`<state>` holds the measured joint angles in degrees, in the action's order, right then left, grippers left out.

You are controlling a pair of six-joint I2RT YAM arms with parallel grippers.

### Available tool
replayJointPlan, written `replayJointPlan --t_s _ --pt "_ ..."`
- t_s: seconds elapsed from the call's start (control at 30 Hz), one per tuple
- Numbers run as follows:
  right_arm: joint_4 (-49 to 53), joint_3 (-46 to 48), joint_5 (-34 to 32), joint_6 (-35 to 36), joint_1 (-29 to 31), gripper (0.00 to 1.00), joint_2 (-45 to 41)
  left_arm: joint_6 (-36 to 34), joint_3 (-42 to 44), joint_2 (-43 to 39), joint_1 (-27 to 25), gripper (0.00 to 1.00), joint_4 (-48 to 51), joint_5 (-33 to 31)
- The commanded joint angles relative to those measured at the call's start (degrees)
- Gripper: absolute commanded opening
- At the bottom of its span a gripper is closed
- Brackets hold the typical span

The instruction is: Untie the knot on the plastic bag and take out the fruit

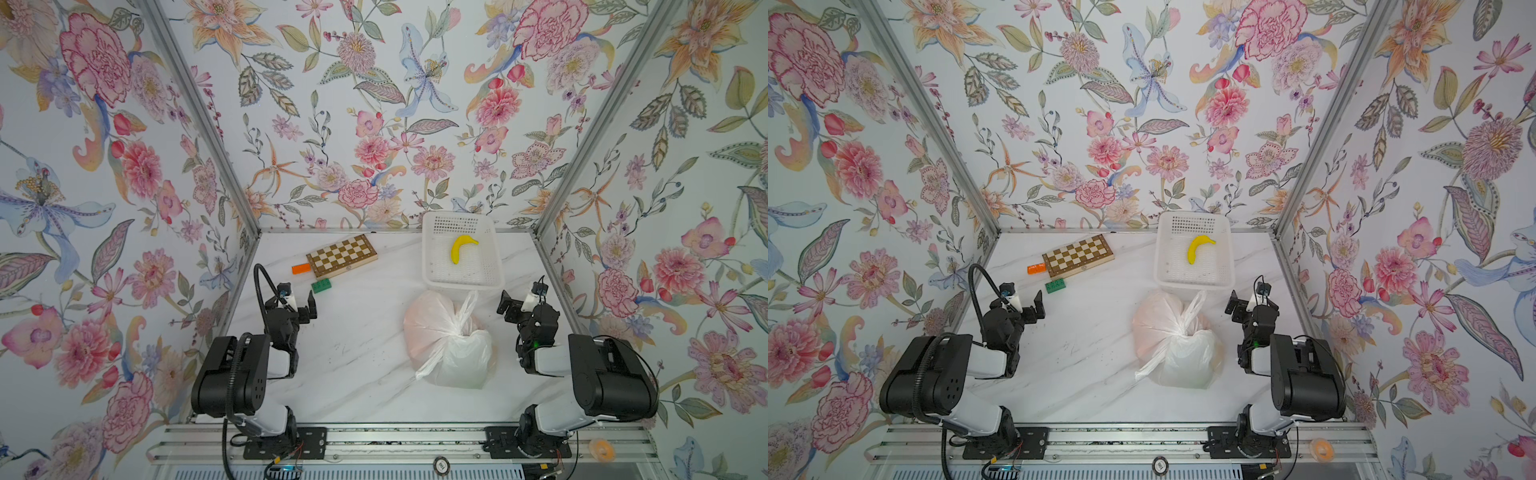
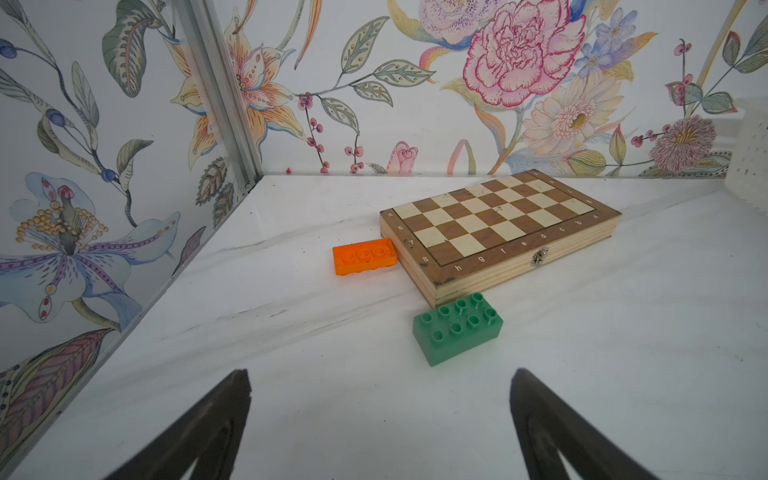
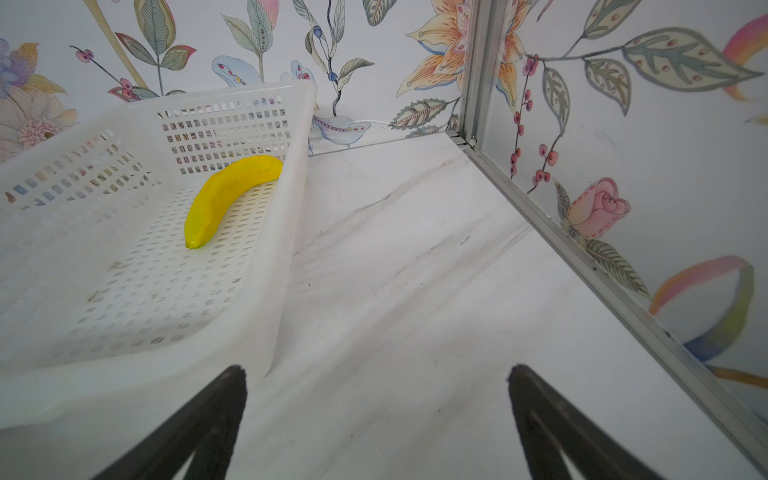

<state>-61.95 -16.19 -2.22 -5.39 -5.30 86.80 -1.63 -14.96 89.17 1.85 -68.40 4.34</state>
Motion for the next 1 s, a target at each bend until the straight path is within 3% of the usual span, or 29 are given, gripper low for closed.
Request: replayJointPlan --t_s 0.0,0.17,0.27,0.47,0.77,0.97 --pt "5.0 0.7 -1.2 -0.4 0.7 0.99 -7.9 -0.6 -0.2 -5.2 -0.4 0.99 2.5 0.0" --pt "19.7 -0.2 -0.5 -4.5 0.6 0.99 -21.1 -0.8 -1.4 -16.9 -2.1 0.99 13.9 -2.9" --pt "32.9 -3.4 2.0 -6.0 1.0 0.99 -29.0 3.0 -4.7 -24.3 -4.5 0.99 23.5 -4.4" --pt "62.1 -16.7 9.4 -10.3 1.8 0.99 -38.8 11.5 -14.5 -31.9 -11.0 0.99 41.0 0.5" --pt "99.0 -37.7 23.5 -16.3 3.8 0.9 -35.9 24.2 -31.3 -29.0 -24.5 0.99 64.4 2.7" --pt "111.1 -42.3 19.9 -18.8 14.2 0.89 -30.6 30.4 -38.6 -20.2 -36.0 0.97 68.8 1.7"
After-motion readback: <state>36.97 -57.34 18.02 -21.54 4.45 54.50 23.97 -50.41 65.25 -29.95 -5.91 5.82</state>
